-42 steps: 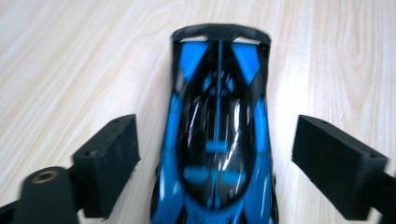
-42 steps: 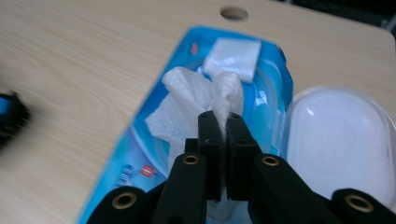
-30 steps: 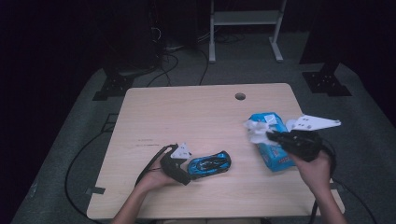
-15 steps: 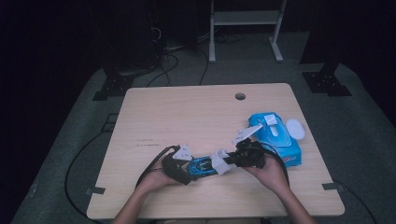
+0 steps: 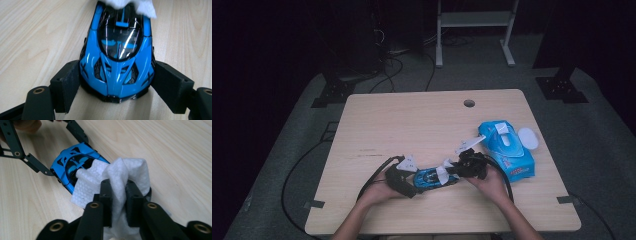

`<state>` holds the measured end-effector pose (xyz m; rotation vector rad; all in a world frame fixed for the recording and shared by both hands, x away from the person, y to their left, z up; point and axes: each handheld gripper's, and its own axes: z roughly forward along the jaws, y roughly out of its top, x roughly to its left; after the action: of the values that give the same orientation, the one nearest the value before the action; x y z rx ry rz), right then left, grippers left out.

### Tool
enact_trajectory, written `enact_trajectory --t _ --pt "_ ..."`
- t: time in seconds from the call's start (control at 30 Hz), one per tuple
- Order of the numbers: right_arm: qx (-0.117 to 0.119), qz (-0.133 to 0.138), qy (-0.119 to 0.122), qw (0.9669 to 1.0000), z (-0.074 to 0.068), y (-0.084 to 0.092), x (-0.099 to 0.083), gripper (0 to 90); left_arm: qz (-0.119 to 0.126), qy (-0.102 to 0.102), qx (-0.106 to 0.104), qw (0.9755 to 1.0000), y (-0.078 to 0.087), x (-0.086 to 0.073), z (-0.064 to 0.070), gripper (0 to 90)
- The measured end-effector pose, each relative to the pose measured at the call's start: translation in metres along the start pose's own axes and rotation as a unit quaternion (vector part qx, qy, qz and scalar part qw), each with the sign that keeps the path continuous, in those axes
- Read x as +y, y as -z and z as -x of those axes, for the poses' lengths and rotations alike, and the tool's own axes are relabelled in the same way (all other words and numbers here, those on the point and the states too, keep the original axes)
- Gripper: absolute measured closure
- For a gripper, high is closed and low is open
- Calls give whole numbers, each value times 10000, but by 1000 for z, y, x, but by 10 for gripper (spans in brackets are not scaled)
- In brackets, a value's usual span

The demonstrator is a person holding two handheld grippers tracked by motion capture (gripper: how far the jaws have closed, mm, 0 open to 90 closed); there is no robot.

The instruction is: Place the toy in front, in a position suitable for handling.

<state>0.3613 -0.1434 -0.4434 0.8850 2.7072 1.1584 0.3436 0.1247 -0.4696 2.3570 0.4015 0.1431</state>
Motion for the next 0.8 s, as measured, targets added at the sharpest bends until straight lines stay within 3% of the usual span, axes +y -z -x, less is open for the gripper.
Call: enact_trajectory --t 0.07,0.13,0.17,0.2,0.23,0.27,0.33,0.37,0.4,0.47,0.53,0.6,0.63,0.67,0.73,0.77,0.8 --pt "-36 3 -53 10000 1 3 -2 802 -18 -41 41 10000 -1 1 1 251" --pt "-293 -39 149 9995 -9 5 0 814 -27 -49 33 10000 -1 1 1 252" --pt "-280 25 339 9990 -18 4 2 820 -17 -42 34 10000 -1 1 1 252" --pt "-162 70 347 9992 -21 3 3 821 -10 -35 29 10000 -1 1 1 252" --pt "111 103 332 9993 -25 1 6 821 -4 -37 28 10000 -2 1 1 253" --pt "218 40 410 9989 -31 -3 7 821 0 -25 32 10000 -2 1 2 253" --pt "-10 -141 732 9972 -40 -6 8 822 -15 -54 55 10000 -1 1 2 254" --pt "-109 -257 699 9972 -39 -3 7 823 -19 -72 64 10000 -1 1 2 255" --pt "-515 -380 718 9954 -33 5 0 824 -25 -72 79 9999 -1 1 2 256" --pt "-609 -413 658 9951 -27 9 -7 826 -2 -67 87 9999 -2 1 3 255" --pt "-484 -194 381 9979 -22 15 -16 826 -15 -66 149 9999 -4 3 6 255" --pt "-465 -138 498 9976 -29 11 -15 826 -40 -41 143 9999 -4 4 6 254" --pt "-169 -77 522 9985 -33 7 -12 823 -26 -17 145 9999 -4 3 6 254" --pt "-159 -116 773 9968 -45 0 -6 823 -25 -18 146 9999 -3 3 6 255" --pt "-208 -168 832 9962 -46 0 -4 823 -13 9 150 9999 -2 1 6 257" --pt "-218 -157 773 9966 -43 2 -5 824 -10 -12 160 9999 -1 0 6 257" --pt "-490 -193 586 9969 -31 8 -11 824 -15 10 154 9999 0 0 6 259"
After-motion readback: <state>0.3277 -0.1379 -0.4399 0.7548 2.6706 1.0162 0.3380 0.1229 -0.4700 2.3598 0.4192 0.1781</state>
